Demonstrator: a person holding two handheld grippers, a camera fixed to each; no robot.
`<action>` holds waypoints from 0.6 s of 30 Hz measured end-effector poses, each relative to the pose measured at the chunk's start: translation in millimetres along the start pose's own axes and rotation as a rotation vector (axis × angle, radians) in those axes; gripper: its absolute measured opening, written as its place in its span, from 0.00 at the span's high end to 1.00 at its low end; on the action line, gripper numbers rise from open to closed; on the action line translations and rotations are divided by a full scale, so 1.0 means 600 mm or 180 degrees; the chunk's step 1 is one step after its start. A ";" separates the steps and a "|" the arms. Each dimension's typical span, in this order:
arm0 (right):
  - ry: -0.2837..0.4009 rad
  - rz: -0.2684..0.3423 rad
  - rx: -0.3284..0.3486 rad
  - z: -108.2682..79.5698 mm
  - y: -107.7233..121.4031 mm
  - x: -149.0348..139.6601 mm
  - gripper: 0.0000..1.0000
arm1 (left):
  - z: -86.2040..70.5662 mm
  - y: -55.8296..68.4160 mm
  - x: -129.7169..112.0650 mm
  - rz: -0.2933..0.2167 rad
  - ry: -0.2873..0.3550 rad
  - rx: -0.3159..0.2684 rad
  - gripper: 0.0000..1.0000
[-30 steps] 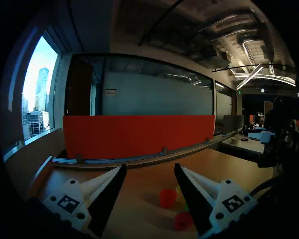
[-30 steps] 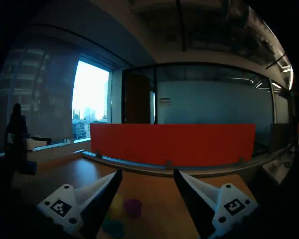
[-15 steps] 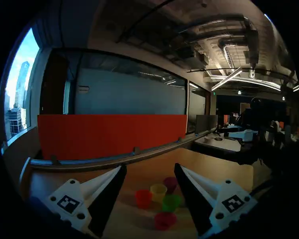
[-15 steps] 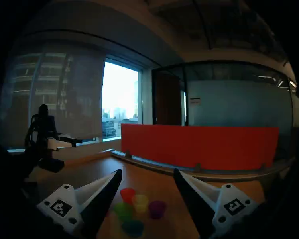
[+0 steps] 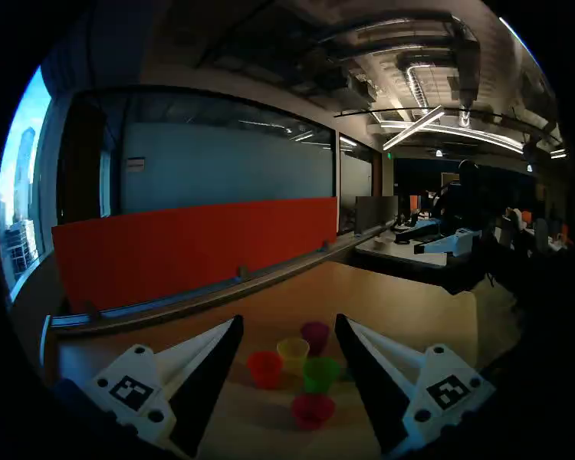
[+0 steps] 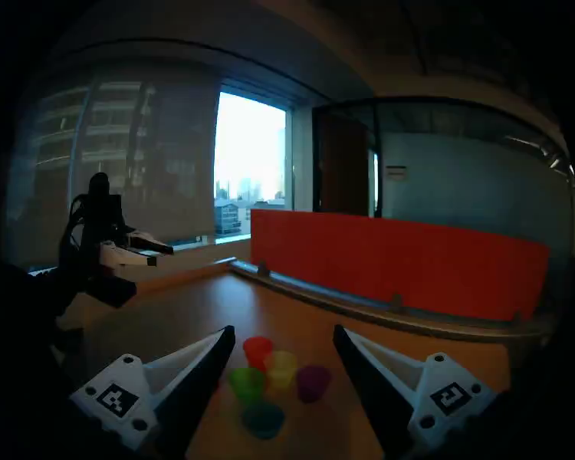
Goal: Pour water
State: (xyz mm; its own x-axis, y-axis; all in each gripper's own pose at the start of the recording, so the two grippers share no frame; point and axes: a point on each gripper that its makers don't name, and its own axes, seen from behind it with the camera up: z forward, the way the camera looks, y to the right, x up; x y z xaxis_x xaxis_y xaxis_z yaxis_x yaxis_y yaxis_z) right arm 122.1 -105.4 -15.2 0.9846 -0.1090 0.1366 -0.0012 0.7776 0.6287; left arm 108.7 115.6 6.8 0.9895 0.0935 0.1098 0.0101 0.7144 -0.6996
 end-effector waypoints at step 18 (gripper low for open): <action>-0.0460 -0.0198 0.0227 0.023 -0.023 -0.065 0.01 | 0.035 0.009 -0.065 0.0078 -0.0359 -0.0177 0.12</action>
State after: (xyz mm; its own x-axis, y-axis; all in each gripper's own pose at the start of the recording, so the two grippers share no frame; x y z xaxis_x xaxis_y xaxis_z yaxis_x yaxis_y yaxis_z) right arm 81.2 -120.3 -18.6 0.9478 -0.2475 0.2010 0.0417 0.7212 0.6915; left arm 66.9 130.3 13.5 0.9672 0.1900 0.1687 -0.0027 0.6717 -0.7409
